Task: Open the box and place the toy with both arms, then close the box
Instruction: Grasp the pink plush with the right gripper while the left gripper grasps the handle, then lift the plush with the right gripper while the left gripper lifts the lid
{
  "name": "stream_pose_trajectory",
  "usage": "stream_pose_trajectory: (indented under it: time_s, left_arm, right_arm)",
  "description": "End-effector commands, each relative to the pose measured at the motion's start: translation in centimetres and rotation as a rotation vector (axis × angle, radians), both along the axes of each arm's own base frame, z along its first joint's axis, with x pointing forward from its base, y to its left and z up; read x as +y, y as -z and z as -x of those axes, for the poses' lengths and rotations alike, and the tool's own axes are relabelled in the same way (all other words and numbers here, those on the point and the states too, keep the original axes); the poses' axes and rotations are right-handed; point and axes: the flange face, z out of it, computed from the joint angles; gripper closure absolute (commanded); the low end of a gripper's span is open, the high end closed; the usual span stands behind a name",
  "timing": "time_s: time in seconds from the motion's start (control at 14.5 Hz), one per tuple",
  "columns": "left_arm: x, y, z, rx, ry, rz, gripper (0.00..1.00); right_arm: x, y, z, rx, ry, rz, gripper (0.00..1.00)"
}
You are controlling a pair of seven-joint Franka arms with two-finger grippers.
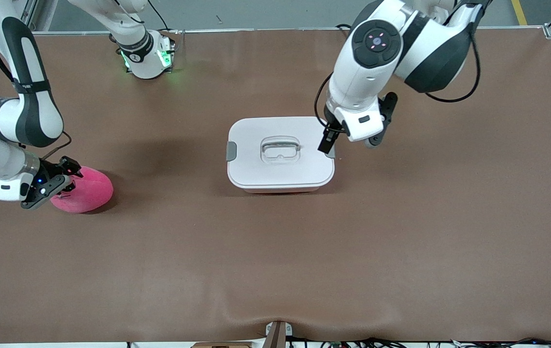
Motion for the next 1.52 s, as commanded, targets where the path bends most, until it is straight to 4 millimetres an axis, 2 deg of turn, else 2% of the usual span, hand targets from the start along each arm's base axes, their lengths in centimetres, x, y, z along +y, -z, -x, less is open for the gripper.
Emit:
stream_pose_trajectory:
  time_s: [0.0,0.07,0.35,0.62,1.11,1.31,1.45]
  left_arm:
    - [-2.5,1.1,0.4,-0.024,-0.044,-0.011,0.00]
    - [-2.6,1.5,0.3,-0.023,-0.065,-0.011,0.00]
    - [-5.4,3.3,1.2,-0.032,-0.126,-0.003,0.00]
    - [-7.6,5.6,2.2,-0.041,-0.189,-0.026,0.00]
    - [-9.9,9.1,3.2,-0.049,-0.293,-0.067,0.00]
    - [-10.6,10.2,2.9,-0.062,-0.340,-0.049,0.00]
    - [-12.0,11.3,3.9,-0.063,-0.341,-0.045,0.00]
  right_arm:
    - [-0.4,0.1,0.0,0.009,-0.008,0.013,1.00]
    - [-0.4,0.1,0.0,0.009,-0.008,0.013,1.00]
    - [0.0,0.1,-0.1,0.010,-0.023,0.013,1.00]
    - [0.3,-0.9,-0.7,-0.011,-0.092,0.012,1.00]
    - [0.4,-6.0,-2.7,-0.079,-0.252,0.038,1.00]
    - [1.4,-8.7,-3.8,-0.103,-0.352,0.078,1.00]
    - [2.6,-10.4,-4.6,-0.117,-0.424,0.105,1.00]
